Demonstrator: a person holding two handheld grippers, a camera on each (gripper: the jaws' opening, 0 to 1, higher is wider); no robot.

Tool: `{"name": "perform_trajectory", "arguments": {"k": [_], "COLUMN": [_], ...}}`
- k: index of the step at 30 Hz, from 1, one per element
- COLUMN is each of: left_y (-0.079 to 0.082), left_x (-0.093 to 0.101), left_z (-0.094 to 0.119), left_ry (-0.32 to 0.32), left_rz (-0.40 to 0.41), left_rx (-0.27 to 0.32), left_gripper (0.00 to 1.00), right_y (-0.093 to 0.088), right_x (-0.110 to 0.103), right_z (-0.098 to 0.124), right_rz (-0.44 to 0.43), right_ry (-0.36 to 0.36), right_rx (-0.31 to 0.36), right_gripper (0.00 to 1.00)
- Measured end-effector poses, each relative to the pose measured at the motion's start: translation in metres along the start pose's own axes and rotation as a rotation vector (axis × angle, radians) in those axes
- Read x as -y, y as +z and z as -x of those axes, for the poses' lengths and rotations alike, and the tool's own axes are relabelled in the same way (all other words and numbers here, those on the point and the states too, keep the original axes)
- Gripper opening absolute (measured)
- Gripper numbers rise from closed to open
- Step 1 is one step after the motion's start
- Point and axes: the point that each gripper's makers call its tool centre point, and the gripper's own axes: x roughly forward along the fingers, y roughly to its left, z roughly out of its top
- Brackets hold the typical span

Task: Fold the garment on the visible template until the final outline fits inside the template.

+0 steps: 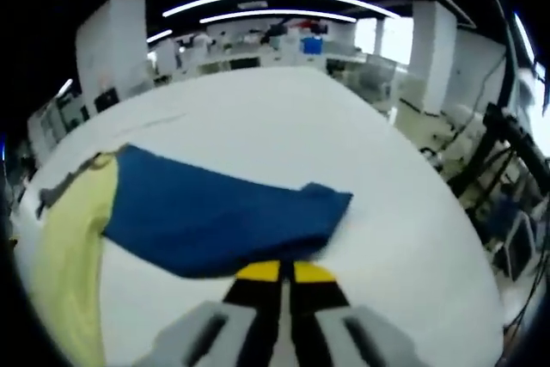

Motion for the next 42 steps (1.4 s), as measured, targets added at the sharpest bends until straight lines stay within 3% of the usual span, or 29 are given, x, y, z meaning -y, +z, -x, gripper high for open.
{"name": "perform_trajectory", "arguments": {"k": [10, 16, 19, 29, 34, 42], "left_y": [0.003, 0.003, 0.003, 0.001, 0.001, -0.001], "left_x": [0.004, 0.006, 0.006, 0.002, 0.002, 0.001], "left_z": [-0.002, -0.005, -0.006, -0.002, 0.0, 0.002], "left_ry": [-0.019, -0.038, -0.045, -0.046, -0.053, -0.047], "left_rz": [-0.015, -0.026, -0.031, -0.035, -0.022, -0.017], "left_rx": [0.002, -0.003, -0.002, -0.001, 0.005, 0.0], "left_gripper": [0.93, 0.93, 0.93, 0.95, 0.97, 0.98], "right_y": [-0.014, -0.023, -0.028, -0.009, -0.005, -0.01], "right_x": [0.015, 0.016, 0.019, 0.018, 0.022, 0.024], "right_z": [0.022, 0.023, 0.022, 0.032, 0.014, 0.006], "right_rz": [0.007, 0.022, -0.013, -0.111, -0.145, -0.167], "right_ry": [0.018, 0.059, 0.059, 0.055, 0.049, 0.03], "right_rx": [-0.034, -0.079, -0.1, -0.072, -0.088, -0.122], "right_gripper": [0.0, 0.0, 0.0, 0.16, 0.21, 0.16]}}
